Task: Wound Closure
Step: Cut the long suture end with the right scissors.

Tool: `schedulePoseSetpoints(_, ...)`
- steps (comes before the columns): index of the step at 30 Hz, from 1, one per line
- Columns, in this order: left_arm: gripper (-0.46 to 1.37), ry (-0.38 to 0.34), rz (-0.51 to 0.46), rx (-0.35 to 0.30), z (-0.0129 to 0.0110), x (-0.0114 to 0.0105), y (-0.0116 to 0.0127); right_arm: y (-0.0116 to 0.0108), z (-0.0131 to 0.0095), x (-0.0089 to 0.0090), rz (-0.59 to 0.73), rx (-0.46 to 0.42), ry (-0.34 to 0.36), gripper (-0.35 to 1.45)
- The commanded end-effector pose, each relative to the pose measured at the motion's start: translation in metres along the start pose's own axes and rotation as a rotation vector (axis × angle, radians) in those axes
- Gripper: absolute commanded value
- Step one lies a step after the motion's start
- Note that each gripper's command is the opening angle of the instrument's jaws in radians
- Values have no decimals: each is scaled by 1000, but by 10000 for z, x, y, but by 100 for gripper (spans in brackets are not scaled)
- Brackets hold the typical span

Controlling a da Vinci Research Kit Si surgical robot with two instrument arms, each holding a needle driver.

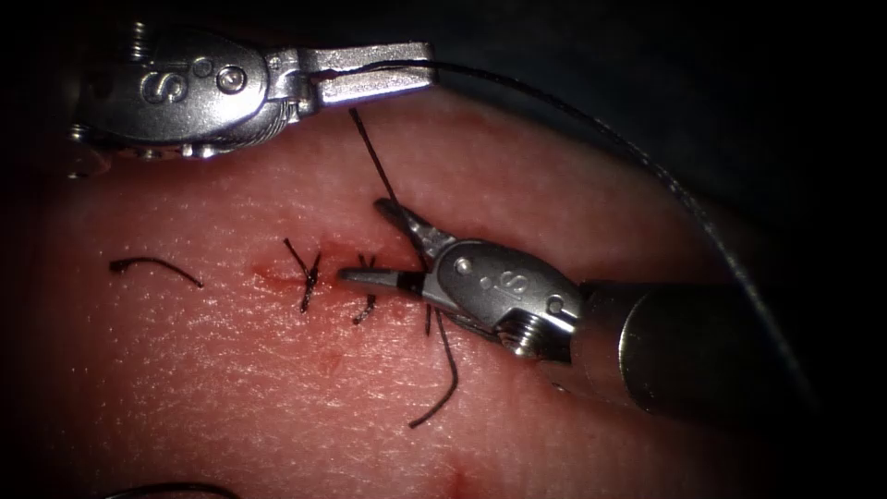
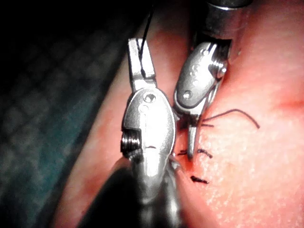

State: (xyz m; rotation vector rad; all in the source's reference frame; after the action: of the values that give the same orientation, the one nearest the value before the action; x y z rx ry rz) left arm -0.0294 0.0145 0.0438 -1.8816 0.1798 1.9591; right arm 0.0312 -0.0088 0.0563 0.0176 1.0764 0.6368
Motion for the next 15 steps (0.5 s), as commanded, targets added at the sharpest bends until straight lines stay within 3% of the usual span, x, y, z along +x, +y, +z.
schedulePoseSetpoints(1, -35, 2, -1, -3, 0, 1, 1, 0, 1, 0, 0, 2, 0, 101)
schedulePoseSetpoints(15, -35, 8, -2, -4, 2, 4, 3, 0, 7, -2, -5, 9, 0, 84)
